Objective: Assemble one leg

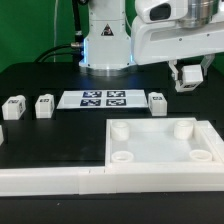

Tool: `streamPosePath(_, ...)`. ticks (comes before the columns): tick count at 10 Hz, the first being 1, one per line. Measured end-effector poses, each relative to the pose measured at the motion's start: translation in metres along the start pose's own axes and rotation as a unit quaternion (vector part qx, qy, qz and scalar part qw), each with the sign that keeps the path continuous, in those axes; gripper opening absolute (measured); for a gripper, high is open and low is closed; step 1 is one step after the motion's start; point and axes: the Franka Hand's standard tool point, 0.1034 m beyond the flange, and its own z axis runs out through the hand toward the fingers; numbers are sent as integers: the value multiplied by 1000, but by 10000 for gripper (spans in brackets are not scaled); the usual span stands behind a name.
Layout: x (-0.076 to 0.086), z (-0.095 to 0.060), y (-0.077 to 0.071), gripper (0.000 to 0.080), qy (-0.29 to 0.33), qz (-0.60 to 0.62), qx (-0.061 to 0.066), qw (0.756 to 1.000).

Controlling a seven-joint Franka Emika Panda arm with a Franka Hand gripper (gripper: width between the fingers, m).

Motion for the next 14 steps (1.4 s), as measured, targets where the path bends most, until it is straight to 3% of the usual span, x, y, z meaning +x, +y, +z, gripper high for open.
streamPosePath(2,1,-3,5,292,96,-14,-5,995)
streamPosePath(4,47,-69,20,292,201,-28,-11,979)
streamPosePath(5,65,-84,22,292,231,-35,-13,972)
streamPosePath(6,86,-100,24,292,301,-36,-14,953)
streamPosePath(8,73,-87,26,292,363,-37,-18,931)
streamPosePath(9,77,-90,28,292,395,-36,-19,918)
streamPosePath(10,75,-82,28,292,376,-36,-18,926)
streamPosePath(12,75,-82,28,292,375,-36,-18,926)
streamPosePath(13,79,-82,30,292,379,-40,-20,924)
streamPosePath(14,94,-78,36,292,390,-42,-23,920)
